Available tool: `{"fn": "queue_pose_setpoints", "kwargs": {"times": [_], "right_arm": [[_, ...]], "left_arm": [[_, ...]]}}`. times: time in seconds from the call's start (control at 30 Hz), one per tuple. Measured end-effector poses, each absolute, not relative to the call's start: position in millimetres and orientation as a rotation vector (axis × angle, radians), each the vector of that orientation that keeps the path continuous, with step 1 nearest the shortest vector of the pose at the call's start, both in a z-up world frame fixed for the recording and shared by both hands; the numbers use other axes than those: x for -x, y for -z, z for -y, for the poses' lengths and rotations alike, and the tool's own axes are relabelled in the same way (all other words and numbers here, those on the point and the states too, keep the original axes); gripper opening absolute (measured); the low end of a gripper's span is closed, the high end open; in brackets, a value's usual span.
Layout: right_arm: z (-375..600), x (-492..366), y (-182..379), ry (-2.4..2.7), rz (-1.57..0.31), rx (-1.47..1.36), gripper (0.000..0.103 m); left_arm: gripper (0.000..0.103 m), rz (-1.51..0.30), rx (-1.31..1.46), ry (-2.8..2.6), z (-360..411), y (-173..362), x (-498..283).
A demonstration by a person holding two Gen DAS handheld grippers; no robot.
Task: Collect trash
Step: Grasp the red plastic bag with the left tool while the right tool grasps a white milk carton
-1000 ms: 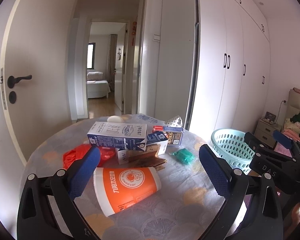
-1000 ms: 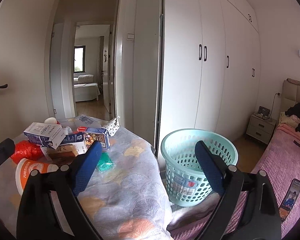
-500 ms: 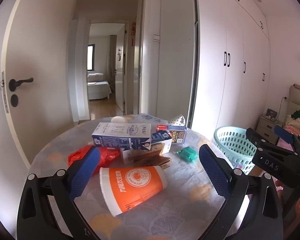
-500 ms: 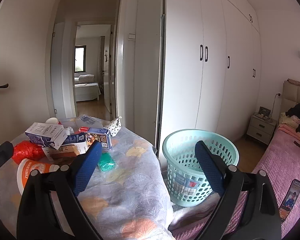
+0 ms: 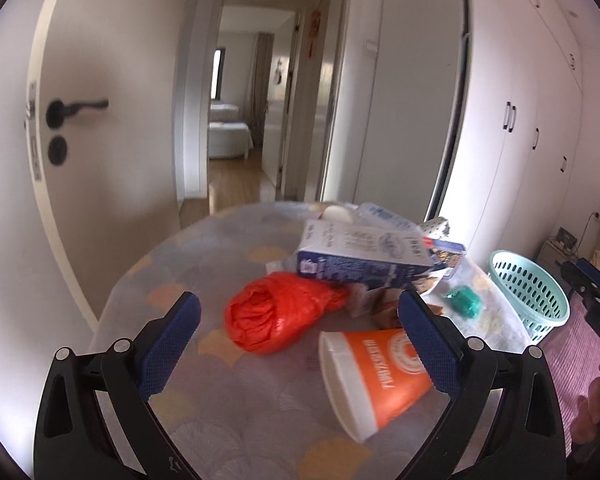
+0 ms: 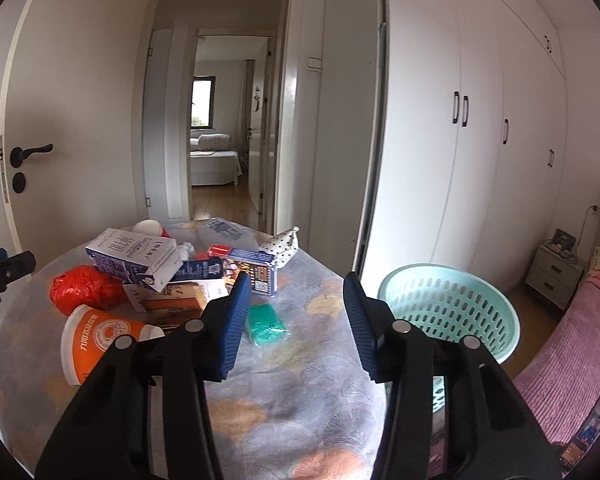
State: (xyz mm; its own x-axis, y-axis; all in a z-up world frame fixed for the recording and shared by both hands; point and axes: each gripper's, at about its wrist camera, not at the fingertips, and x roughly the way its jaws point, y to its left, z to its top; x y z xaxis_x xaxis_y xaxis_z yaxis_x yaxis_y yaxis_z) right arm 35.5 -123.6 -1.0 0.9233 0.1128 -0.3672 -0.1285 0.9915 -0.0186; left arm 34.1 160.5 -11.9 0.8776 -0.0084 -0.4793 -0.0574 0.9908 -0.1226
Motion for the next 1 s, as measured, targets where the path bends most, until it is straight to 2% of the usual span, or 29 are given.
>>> {"fn": "queue_pose_setpoints", "kwargs": {"times": [0.1,0.17,0.57,0.73,0.83,1.0], "right_arm": [[110,-61,-2,-0.249,-0.417,0.016,0.05],[101,-83,-3,-0.343,-0.459,-0.021,0.071],[20,-169,13,-0.562,-0.571,0.1,0.081],[-5,-192,26,-0.65,-0.614,0.166,0.083],[-10,-199,29,-0.729,-0.637,0.179,0.084],[-19,-199,35,-0.792,-0.646,0.207,0.088]], "left_arm": [[0.094,-0.614,0.209,0.026,-182,26,-66],[0.091,-0.657,0.248,0.051,-190,34,-82],[0.08,-0.849,0.334,0.048,-207,78,-141],[0.065,-0.839,0.327,0.052,-207,79,-141],[0.062,-0.837,0.302,0.049,-203,78,-139],[0.061,-0.838,0.301,0.05,-201,78,-137]]}}
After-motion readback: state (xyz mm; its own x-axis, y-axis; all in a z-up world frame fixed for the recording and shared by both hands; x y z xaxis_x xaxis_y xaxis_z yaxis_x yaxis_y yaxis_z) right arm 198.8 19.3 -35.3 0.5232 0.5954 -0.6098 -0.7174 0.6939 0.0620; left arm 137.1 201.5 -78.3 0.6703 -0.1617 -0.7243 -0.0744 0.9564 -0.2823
